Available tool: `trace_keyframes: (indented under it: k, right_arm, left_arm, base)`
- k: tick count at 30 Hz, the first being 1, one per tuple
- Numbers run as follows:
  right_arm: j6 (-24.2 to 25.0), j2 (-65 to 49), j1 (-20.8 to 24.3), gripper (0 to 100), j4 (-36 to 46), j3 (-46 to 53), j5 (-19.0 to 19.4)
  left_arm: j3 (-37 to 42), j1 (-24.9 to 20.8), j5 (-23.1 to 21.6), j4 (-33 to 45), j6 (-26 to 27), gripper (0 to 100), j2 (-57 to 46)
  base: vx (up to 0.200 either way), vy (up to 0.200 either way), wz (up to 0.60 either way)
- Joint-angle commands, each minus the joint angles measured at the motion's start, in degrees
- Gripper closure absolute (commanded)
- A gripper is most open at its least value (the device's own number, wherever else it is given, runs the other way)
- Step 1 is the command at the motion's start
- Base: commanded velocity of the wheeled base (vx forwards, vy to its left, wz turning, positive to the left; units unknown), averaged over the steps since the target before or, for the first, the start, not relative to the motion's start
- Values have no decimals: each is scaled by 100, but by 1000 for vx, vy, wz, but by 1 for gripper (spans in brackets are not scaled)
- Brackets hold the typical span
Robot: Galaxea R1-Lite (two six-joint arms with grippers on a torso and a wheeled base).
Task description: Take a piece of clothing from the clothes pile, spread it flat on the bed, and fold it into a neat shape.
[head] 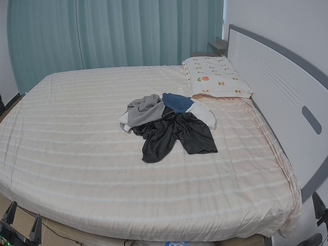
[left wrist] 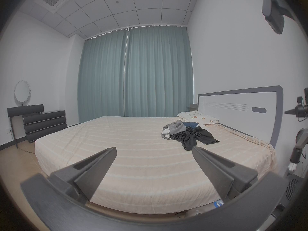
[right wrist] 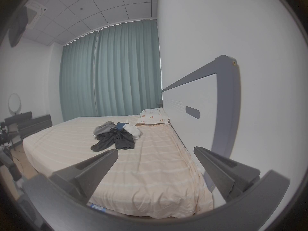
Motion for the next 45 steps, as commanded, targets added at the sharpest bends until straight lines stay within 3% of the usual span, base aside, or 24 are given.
trace_keyframes:
  k: [1, 7, 9, 10, 16, 21, 25, 32, 45]
  right_arm:
    - [368, 2669, 202, 0, -265, -723, 533]
    - [737, 4497, 642, 0, -1319, -837, 577]
    - [975, 5894, 932, 0, -2066, -1057, 524]
    - [975, 5894, 932, 0, -2066, -1057, 524]
    - [1335, 8513, 1196, 0, -3139, -2261, 296]
    - [2021, 9823, 1697, 0, -3200, -3439, -232]
    - [2302, 10631, 1943, 0, -3174, -4326, -442]
    - [2451, 11809, 2277, 0, -3130, -5671, -741]
    - [2469, 13207, 2707, 0, -3068, -7130, -794]
  left_arm:
    - [101, 0, 8, -11, 1, 0, -81]
    - [101, 0, -1, -11, 1, 0, -81]
    - [101, 0, 8, -2, 1, 0, -81]
    - [101, 0, 8, -2, 1, 0, -81]
    - [101, 0, 8, -11, 1, 0, -81]
    - [101, 0, 8, -2, 1, 0, -81]
    - [101, 0, 8, -2, 1, 0, -81]
    - [101, 0, 8, -2, -8, 0, -81]
    - [101, 0, 17, -2, -61, 0, -90]
  base:
    - [0, 0, 0]
    - [0, 0, 0]
    - [0, 0, 0]
    - [0, 0, 0]
    - [0, 0, 0]
    - [0, 0, 0]
    - [0, 0, 0]
    - [0, 0, 0]
    - [0, 0, 0]
